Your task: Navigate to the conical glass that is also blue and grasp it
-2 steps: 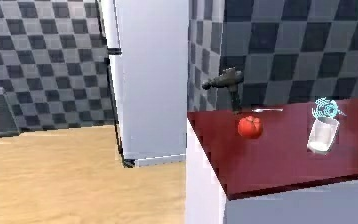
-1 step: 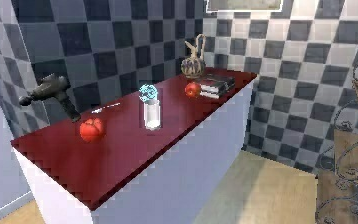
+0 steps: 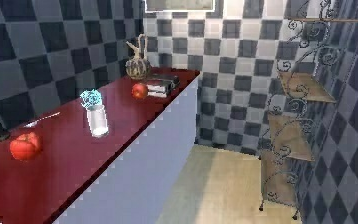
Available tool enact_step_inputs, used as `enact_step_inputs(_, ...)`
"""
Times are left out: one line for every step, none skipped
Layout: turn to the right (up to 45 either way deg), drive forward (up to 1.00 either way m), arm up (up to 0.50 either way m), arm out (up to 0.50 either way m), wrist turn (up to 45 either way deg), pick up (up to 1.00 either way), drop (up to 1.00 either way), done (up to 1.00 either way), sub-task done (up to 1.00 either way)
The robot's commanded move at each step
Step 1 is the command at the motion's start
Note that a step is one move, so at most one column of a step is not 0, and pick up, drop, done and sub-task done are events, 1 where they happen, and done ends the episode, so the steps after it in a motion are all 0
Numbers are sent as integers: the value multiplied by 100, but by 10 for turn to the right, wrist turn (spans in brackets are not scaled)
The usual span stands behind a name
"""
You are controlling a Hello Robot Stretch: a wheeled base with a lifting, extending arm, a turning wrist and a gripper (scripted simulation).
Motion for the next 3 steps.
enact_step_inputs(0,80,0,0,0,0,0,0,0)
enact_step_inputs(-450,0,0,0,0,0,0,0,0)
enact_step_inputs(-450,0,0,0,0,0,0,0,0)
